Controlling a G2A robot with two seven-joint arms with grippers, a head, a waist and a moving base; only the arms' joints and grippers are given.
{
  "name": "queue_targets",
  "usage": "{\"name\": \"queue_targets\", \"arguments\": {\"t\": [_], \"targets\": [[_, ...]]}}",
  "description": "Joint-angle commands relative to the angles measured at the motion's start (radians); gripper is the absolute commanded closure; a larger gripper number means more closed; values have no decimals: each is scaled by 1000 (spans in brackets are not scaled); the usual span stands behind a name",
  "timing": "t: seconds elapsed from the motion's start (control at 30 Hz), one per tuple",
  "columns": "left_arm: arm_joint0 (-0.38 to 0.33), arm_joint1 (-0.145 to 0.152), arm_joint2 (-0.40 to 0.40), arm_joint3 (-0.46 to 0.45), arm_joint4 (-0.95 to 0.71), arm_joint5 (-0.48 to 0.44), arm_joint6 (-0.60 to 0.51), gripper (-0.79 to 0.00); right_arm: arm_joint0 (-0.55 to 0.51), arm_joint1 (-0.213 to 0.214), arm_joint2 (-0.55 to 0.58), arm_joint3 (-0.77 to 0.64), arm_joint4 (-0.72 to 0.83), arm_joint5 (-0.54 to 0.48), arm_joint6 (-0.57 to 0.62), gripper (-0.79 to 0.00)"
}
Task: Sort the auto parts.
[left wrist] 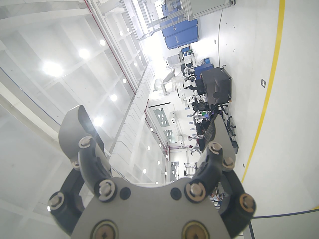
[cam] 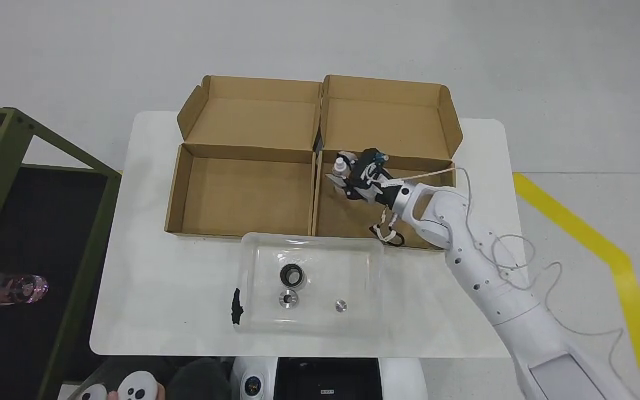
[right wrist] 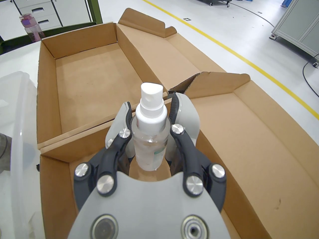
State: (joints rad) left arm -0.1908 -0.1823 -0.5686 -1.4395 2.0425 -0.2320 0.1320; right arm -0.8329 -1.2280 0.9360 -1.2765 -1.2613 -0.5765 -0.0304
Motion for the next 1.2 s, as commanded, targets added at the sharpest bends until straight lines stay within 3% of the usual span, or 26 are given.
{"name": "queue_targets", "arguments": {"t": [0.0,0.03,0.1,0.17,0.3,0.33,0.4,0.5,0.77,1.17], "targets": [[0,0,0,0,0,0,0,-785,8,-5,-8,21,0,4,-6,0],[0,0,0,0,0,0,0,-785,12,-7,-13,32,1,5,-9,0],[0,0,0,0,0,0,0,-785,18,-12,-20,48,1,9,-12,-166],[0,0,0,0,0,0,0,-785,24,-15,-23,62,0,9,-14,-262],[0,0,0,0,0,0,0,-785,31,-17,-21,76,-2,-7,-7,-382],[0,0,0,0,0,0,0,-785,30,-16,-18,75,-4,-11,-5,-443],[0,0,0,0,0,0,0,-785,26,-13,-9,70,-10,-18,1,-665],[0,0,0,0,0,0,0,-785,15,-7,12,50,-17,-26,12,-785],[0,0,0,0,0,0,0,-785,-38,23,102,-108,-24,-92,65,-785],[0,0,0,0,0,0,0,-785,-162,65,224,-406,131,-201,365,-785]]}}
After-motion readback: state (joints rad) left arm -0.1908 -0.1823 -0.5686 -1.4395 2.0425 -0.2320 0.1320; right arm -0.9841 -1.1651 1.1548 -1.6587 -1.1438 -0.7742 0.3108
